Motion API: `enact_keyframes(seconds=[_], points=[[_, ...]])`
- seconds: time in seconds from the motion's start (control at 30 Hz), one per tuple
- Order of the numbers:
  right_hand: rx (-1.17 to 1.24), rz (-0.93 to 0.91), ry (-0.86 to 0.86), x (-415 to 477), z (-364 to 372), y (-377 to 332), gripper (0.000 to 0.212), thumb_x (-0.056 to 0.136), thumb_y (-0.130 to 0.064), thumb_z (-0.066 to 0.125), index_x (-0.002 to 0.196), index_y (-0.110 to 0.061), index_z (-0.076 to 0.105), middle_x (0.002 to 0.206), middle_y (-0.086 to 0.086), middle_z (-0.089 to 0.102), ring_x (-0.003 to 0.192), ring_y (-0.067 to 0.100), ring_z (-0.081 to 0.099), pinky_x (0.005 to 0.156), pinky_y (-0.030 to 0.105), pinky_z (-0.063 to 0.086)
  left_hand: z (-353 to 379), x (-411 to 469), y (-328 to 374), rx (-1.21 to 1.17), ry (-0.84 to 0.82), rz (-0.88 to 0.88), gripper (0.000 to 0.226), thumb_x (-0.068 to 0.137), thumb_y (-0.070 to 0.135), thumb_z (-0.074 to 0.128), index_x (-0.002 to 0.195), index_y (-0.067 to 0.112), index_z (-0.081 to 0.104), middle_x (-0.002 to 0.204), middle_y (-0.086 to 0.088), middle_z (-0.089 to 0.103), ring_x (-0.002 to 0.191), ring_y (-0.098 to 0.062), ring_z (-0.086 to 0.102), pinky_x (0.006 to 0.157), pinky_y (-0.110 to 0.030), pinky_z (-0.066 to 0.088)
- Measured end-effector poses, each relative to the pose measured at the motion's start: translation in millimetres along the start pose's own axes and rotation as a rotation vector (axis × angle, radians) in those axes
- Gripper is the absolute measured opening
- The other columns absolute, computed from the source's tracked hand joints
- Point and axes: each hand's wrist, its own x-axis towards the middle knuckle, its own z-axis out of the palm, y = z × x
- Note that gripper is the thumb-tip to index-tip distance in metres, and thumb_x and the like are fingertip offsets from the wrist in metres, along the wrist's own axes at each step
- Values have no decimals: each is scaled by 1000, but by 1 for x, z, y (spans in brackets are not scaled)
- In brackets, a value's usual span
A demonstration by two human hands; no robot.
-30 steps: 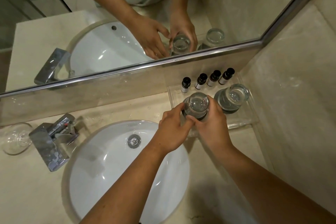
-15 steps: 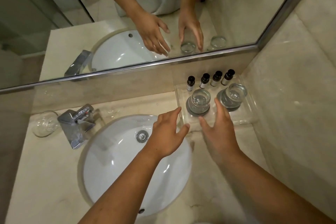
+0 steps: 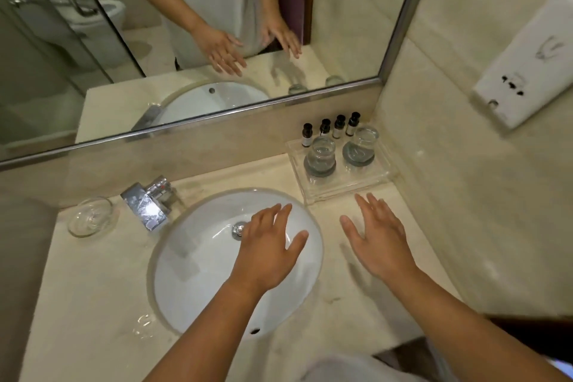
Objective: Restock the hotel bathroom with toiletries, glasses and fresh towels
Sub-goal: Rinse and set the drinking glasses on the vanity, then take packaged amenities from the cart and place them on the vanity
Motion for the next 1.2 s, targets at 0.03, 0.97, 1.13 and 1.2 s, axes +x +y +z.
enact_keyframes(seconds=[0.03,0.97,1.13,1.2], points=[[-5,15,8,-14,0,-1,76,100,-69,27,165,-32,18,175,-2,9,161,17,2,128,43,7,-1,-7,1,13,-1,28,70,102,67,32,163,34,23,169,6,26,156,-19,17,127,-43,17],[108,546,351,-330,-36,139,87,91,-84,15,163,-36,26,174,1,14,160,21,7,127,50,13,111,-167,209,140,-241,763,74,98,69,29,162,31,30,165,3,34,152,-20,25,122,-39,21],[85,577,400,-385,-60,205,91,88,-87,10,163,-37,24,174,-1,12,161,21,4,127,48,11,154,-206,280,161,-227,837,80,92,73,20,158,31,35,162,5,39,149,-20,31,121,-38,24],[92,605,422,-409,-72,236,94,85,-88,5,163,-38,24,174,-3,12,161,19,3,127,49,9,174,-225,309,166,-232,865,81,92,74,19,158,31,35,162,5,39,148,-21,31,121,-40,25]])
